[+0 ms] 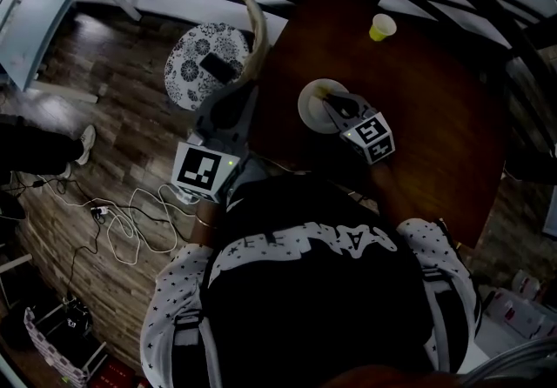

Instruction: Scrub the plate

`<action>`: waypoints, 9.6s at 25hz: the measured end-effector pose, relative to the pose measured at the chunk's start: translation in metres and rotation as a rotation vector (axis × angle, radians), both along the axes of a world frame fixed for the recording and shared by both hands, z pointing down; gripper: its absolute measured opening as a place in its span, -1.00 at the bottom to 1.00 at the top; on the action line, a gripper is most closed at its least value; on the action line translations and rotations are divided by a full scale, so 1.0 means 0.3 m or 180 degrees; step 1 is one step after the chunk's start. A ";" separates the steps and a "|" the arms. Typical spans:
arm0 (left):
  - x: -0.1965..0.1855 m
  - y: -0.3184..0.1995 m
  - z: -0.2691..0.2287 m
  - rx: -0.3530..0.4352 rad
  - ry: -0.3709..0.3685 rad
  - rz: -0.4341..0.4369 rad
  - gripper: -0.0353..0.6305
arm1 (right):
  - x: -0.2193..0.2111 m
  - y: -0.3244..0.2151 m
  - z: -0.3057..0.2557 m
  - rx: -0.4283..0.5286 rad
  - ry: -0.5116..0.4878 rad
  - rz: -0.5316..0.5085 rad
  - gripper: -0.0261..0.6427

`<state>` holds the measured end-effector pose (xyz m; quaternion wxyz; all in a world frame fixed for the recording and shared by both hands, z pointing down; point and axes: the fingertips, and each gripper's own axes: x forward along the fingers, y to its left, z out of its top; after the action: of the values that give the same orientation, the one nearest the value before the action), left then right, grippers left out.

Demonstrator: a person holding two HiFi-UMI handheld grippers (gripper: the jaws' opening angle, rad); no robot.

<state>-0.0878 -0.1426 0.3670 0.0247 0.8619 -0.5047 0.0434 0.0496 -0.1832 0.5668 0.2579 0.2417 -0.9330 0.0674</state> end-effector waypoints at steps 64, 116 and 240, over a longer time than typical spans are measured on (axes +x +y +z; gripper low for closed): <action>-0.079 0.005 0.004 -0.0036 -0.0094 -0.0337 -0.85 | 0.046 -0.083 0.093 0.0171 0.0417 -0.0368 -0.78; -0.047 0.027 0.004 -0.0033 -0.0073 -0.0164 -0.85 | 0.108 -0.011 0.116 0.0111 0.0475 -0.0161 -0.78; -0.041 0.191 0.017 -0.0010 0.0062 -0.0162 -0.85 | 0.034 0.176 -0.060 0.0150 -0.0329 0.0211 -0.78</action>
<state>-0.1001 -0.0854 0.3720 0.0322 0.8491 -0.5261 0.0351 0.0597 -0.1304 0.5489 0.2012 0.2747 -0.9379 0.0664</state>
